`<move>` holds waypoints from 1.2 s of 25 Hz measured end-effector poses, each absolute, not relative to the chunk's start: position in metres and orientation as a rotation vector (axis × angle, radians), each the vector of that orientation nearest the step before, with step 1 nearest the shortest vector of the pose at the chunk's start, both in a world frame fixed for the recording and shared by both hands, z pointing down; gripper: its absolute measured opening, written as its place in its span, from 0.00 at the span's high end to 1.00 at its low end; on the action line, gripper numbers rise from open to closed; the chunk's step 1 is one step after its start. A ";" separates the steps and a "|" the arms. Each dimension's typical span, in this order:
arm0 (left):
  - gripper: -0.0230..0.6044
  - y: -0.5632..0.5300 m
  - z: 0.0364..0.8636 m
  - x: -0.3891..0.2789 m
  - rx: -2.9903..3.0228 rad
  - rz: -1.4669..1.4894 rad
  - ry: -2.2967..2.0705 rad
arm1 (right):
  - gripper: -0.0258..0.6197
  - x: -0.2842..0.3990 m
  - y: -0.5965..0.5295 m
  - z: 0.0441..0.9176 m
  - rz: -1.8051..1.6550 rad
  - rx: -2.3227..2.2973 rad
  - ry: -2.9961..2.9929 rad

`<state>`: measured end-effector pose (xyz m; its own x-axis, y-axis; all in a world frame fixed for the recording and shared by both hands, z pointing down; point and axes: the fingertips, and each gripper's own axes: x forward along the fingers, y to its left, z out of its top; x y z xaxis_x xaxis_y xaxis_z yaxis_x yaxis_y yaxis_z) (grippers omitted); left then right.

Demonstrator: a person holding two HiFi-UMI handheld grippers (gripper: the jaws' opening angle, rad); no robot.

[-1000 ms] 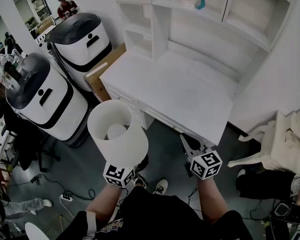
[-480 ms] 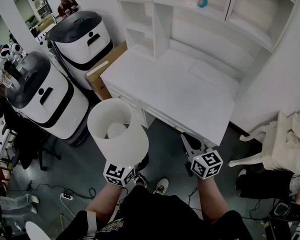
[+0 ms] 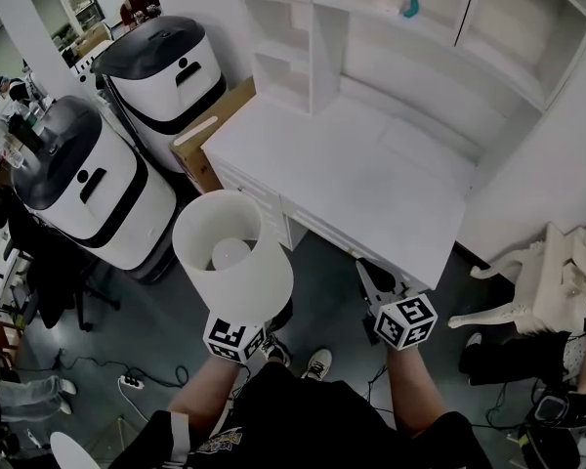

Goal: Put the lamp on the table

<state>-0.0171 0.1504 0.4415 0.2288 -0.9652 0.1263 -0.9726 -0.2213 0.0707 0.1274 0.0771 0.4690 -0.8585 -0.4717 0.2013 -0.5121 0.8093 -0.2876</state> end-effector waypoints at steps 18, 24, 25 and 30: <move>0.81 0.127 0.440 -0.093 2.373 0.091 -1.839 | 0.92 0.054 0.050 0.465 0.528 0.830 -2.862; 0.81 0.109 0.437 -0.115 2.400 0.080 -1.810 | 0.92 0.033 0.036 0.465 0.538 0.868 -2.853; 0.81 0.107 0.437 -0.119 2.407 0.080 -1.803 | 0.92 0.029 0.034 0.465 0.539 0.876 -2.851; 0.81 0.095 0.439 -0.137 2.435 0.081 -1.770 | 0.92 0.013 0.025 0.468 0.546 0.912 -2.835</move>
